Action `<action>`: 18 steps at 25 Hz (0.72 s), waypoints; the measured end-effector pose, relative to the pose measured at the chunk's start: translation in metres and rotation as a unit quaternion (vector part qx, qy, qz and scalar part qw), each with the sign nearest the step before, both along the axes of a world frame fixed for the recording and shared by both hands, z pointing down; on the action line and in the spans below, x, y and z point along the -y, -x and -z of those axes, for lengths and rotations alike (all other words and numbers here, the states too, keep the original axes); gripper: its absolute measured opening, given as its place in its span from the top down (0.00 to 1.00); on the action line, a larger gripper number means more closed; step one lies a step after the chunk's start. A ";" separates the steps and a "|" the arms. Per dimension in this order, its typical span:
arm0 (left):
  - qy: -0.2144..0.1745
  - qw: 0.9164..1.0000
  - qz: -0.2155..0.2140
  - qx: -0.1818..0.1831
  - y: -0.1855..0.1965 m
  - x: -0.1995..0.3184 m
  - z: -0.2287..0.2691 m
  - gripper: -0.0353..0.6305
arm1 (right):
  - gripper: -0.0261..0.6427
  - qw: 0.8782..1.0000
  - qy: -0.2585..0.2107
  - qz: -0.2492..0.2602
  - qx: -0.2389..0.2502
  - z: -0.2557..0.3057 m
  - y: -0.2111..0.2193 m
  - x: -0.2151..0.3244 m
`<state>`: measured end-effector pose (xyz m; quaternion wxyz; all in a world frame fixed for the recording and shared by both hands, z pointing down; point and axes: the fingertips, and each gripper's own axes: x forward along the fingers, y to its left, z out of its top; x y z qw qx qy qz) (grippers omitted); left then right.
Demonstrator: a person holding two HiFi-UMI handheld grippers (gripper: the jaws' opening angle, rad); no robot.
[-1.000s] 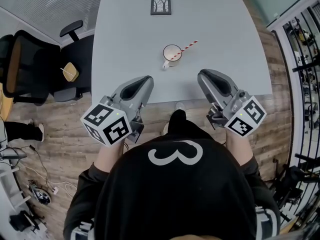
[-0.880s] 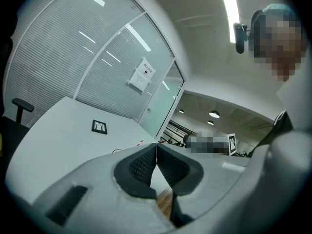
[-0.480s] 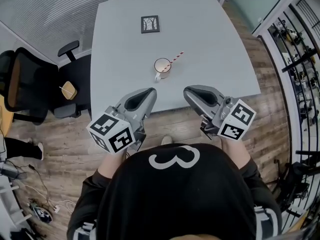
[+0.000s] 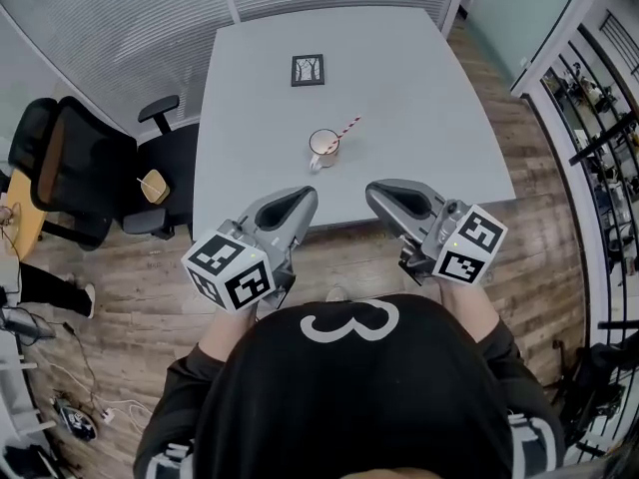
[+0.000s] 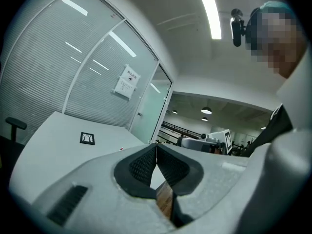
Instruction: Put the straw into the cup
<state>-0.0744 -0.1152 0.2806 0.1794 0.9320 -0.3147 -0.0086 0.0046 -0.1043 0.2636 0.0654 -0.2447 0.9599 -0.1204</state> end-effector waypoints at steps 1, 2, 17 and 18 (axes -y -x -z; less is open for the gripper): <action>-0.002 1.000 0.003 0.000 -0.002 -0.004 0.002 0.92 | 0.94 1.000 -0.003 0.004 0.000 0.003 -0.001 -0.004; -0.004 1.000 0.006 0.001 -0.003 -0.007 0.005 0.92 | 0.94 1.000 -0.005 0.007 0.000 0.005 -0.003 -0.008; -0.024 0.999 0.026 0.010 -0.029 -0.074 0.014 0.92 | 0.94 1.000 -0.019 0.011 0.015 0.010 -0.037 -0.077; -0.026 0.999 0.027 0.011 -0.031 -0.078 0.015 0.92 | 0.94 1.000 -0.019 0.010 0.016 0.010 -0.039 -0.082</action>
